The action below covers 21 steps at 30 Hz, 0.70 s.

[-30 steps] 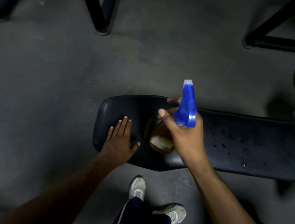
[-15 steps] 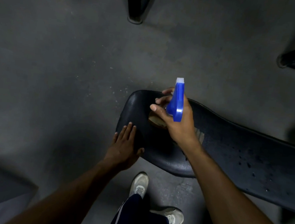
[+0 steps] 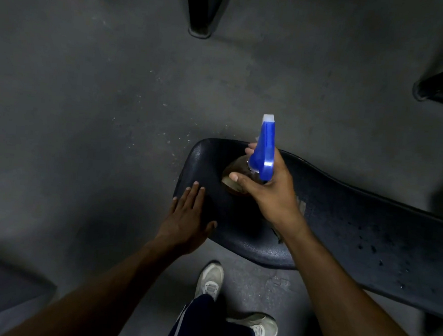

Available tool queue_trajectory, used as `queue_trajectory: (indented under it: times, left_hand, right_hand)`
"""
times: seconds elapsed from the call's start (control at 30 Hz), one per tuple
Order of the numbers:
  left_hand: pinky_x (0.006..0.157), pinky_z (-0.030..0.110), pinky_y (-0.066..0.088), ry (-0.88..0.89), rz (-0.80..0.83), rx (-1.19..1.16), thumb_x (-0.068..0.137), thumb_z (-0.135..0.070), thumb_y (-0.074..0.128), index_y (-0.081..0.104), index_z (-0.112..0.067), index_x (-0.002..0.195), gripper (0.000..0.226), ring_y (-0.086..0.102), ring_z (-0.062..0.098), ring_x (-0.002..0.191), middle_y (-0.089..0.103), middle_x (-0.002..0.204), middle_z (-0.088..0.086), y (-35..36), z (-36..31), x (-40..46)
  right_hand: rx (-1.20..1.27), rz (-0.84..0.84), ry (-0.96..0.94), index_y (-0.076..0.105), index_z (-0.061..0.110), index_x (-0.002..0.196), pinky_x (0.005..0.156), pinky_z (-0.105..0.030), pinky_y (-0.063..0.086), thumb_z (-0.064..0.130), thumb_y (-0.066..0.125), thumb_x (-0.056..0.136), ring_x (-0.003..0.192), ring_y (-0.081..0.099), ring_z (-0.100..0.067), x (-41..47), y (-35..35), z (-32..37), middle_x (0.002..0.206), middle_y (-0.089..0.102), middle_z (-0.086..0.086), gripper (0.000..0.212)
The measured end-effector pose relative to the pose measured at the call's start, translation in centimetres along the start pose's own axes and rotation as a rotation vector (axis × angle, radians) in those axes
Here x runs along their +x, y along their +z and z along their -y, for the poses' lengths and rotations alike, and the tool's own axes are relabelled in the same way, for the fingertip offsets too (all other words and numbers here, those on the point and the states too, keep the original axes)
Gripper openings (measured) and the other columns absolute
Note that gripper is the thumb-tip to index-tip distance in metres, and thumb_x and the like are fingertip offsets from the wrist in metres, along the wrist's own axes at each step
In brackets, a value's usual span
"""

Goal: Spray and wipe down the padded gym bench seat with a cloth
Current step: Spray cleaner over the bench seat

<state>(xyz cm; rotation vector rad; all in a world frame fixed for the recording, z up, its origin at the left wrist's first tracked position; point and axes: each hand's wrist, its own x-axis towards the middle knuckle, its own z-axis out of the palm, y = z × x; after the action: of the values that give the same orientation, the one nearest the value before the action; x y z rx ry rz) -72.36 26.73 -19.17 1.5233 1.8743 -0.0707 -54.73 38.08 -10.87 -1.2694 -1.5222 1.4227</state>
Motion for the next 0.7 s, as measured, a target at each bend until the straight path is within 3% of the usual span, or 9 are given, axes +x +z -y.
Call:
queue_trajectory:
  times: [0.33,0.5,0.6,0.7]
  left_hand:
    - [0.126,0.046,-0.001,0.016,0.003,-0.014,0.097,-0.058,0.046,-0.01,-0.018,0.159,0.093,-0.016,0.019,0.154,-0.019,0.167,0.003,0.0,0.0,0.2]
    - [0.126,0.046,0.003,0.004,-0.027,-0.029,0.096,-0.058,0.049,-0.006,-0.017,0.16,0.094,-0.01,0.021,0.155,-0.015,0.168,0.003,0.5,0.2,0.2]
    - [0.126,0.046,0.004,0.001,-0.031,-0.078,0.095,-0.056,0.052,-0.006,-0.018,0.16,0.095,-0.007,0.021,0.155,-0.013,0.168,0.003,0.4,0.2,0.3]
    - [0.126,0.046,0.011,0.062,-0.103,-0.185,0.091,-0.051,0.063,-0.001,-0.021,0.16,0.099,0.005,0.02,0.155,-0.002,0.169,0.001,-0.1,-0.2,0.5]
  right_hand:
    - [0.013,0.039,0.013,0.058,0.043,0.123,0.099,-0.021,0.055,0.008,0.089,0.082,0.113,0.068,0.003,-0.2,-0.7,-0.9,0.113,0.069,0.036,0.062]
    - [0.029,0.02,0.037,0.068,0.019,0.116,0.09,-0.022,0.057,0.002,0.081,0.09,0.097,0.072,-0.005,0.0,-0.3,-1.5,0.1,0.076,0.009,0.034]
    - [0.102,0.112,0.036,0.068,0.02,0.11,0.083,-0.018,0.056,-0.005,0.072,0.087,0.092,0.068,-0.007,-0.1,-0.4,-1.3,0.1,0.07,-0.005,0.034]
    - [0.19,0.198,0.055,0.07,0.006,0.109,0.079,-0.021,0.059,0.003,0.065,0.068,0.092,0.07,-0.008,0.1,-0.7,-0.9,0.102,0.068,-0.023,0.041]
